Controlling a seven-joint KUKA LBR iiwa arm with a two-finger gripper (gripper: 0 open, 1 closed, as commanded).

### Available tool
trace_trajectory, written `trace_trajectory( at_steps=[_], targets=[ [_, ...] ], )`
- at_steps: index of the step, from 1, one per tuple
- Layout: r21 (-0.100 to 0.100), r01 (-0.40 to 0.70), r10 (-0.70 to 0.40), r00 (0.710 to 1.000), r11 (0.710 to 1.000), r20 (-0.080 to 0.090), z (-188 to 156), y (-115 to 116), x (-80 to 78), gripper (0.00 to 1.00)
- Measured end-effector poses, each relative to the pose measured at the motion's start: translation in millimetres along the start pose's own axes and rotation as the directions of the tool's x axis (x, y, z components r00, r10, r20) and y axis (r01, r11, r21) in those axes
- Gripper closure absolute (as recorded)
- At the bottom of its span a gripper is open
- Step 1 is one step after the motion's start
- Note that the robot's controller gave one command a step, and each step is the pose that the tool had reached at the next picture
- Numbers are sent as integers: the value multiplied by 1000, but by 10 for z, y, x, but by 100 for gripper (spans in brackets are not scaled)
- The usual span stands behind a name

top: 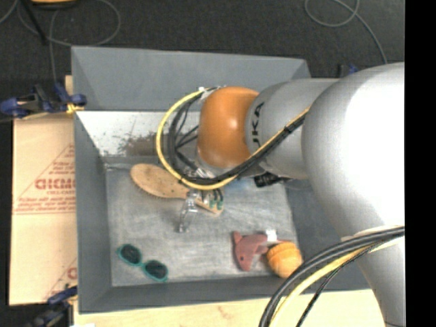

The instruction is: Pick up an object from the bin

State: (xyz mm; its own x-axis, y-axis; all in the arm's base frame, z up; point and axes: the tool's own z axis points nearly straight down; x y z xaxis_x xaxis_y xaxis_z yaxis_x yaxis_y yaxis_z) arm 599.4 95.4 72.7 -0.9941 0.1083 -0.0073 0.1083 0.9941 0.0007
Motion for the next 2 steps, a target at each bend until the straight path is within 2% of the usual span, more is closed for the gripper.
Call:
trace_trajectory(
  at_steps=[1,2],
  targets=[
    [-5,-98,98,995,995,-1,2,168,-47,0],
    [-1,-1,1,1000,1000,-3,-32,1,-23,100]
  ],
)
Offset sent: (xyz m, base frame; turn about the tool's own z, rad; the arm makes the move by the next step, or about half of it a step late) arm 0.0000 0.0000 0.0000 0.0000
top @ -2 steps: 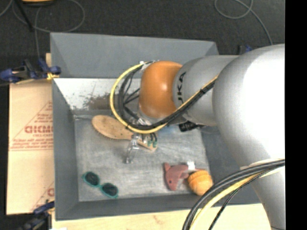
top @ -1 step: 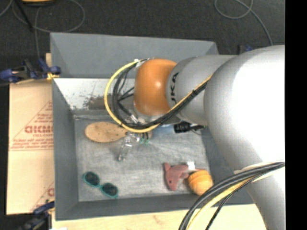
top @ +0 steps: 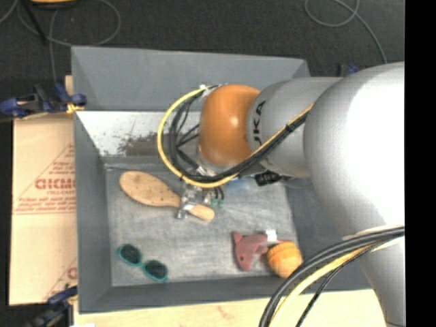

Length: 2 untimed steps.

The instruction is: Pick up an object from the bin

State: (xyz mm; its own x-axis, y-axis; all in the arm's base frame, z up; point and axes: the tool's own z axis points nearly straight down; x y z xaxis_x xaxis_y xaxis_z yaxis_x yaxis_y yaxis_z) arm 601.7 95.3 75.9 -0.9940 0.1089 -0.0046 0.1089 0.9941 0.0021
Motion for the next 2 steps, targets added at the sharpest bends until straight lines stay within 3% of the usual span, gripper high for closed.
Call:
trace_trajectory(
  at_steps=[2],
  targets=[
    [0,0,0,1000,1000,-1,-2,0,-2,100]
  ],
)
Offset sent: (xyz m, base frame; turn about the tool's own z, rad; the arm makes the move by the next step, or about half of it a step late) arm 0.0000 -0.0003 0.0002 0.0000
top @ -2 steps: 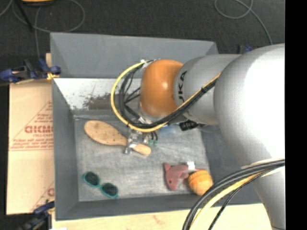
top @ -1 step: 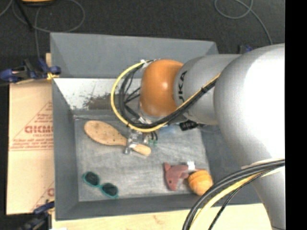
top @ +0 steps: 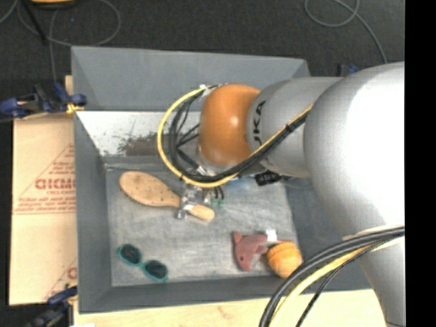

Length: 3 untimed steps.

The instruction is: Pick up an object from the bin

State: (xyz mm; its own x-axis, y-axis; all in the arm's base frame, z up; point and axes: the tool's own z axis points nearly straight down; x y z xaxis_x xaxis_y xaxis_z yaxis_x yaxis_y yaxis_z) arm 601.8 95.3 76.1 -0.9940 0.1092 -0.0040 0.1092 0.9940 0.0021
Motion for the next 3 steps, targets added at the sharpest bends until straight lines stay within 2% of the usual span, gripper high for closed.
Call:
trace_trajectory(
  at_steps=[1,2,3],
  targets=[
    [1,0,0,1000,1000,-3,-32,-3,10,100],
    [3,0,0,1000,1000,-11,-225,-9,34,100],
    [1,0,0,1000,1000,-5,-451,-5,15,100]
  ],
)
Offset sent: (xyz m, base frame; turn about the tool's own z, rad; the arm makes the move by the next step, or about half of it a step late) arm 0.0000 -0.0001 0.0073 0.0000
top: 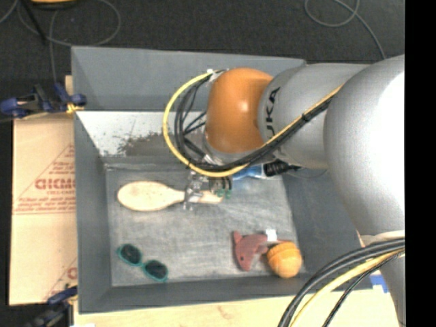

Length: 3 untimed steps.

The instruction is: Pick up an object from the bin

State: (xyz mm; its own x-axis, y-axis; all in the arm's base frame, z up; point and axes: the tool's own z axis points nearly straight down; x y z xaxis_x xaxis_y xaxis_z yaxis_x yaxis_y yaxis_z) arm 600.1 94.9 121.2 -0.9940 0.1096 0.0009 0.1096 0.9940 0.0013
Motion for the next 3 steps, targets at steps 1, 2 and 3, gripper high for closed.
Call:
trace_trajectory(
  at_steps=[1,2,3],
  targets=[
    [-1,0,0,1000,1000,2,-178,-1,-3,100],
    [-1,0,0,1000,1000,5,-322,-1,-8,100],
    [-1,0,0,1000,1000,7,-413,-1,-16,100]
  ],
)
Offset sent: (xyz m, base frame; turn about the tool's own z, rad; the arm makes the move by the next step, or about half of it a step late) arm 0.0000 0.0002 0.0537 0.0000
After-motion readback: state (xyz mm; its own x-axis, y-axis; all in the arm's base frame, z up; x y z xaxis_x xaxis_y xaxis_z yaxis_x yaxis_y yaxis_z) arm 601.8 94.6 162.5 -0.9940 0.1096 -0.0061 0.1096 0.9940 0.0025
